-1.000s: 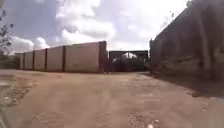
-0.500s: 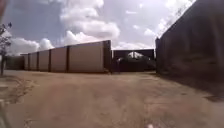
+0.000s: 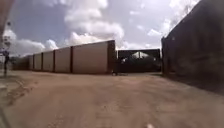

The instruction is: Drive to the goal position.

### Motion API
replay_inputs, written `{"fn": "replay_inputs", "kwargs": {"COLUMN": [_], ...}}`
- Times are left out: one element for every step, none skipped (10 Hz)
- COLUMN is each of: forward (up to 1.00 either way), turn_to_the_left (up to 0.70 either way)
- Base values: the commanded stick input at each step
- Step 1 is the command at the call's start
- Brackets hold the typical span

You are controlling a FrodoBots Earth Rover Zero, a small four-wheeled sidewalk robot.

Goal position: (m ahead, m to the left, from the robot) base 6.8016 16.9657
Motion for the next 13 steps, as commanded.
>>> {"fn": "replay_inputs", "kwargs": {"forward": [0.60,0.60,0.60,0.60,0.60,0.60,0.60,0.60,0.60,0.60,0.60,0.60,0.60], "turn_to_the_left": [0.15,0.15,0.15,0.15,0.15,0.15,0.15,0.15,0.15,0.15,0.15,0.15,0.15]}}
